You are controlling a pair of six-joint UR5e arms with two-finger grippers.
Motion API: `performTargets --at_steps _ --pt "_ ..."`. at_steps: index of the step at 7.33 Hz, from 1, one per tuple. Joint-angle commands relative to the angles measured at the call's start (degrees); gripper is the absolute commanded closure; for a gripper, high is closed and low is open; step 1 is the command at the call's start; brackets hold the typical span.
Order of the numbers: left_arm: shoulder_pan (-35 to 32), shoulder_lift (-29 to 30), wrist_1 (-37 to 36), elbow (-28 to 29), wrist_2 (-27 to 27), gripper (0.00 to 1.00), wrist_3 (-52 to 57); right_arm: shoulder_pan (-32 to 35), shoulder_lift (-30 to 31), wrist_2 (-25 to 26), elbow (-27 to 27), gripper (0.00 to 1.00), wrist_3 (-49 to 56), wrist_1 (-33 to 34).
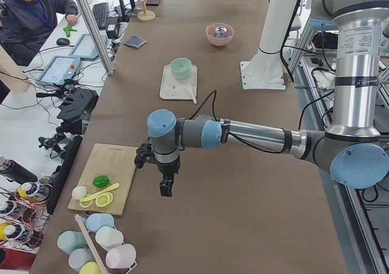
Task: Stack green bowls together
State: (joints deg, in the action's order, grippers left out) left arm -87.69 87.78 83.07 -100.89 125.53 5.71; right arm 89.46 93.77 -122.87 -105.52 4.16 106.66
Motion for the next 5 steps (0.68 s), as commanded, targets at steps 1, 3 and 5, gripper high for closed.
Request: performTargets --at_steps 1,3,5 --pt "0.07 -0.24 0.95 -0.98 -0.2 0.01 0.0 -0.07 0.01 0.0 -0.03 0.0 -0.12 -0.05" --pt "0.07 -0.42 1.13 -0.8 -0.29 0.01 -0.08 -0.51 0.01 0.0 0.06 0.0 -0.12 0.03" --pt "-0.02 -0.5 1.13 -0.62 -0.29 0.01 -0.17 -1.39 0.01 0.0 0.06 0.0 -0.12 0.04"
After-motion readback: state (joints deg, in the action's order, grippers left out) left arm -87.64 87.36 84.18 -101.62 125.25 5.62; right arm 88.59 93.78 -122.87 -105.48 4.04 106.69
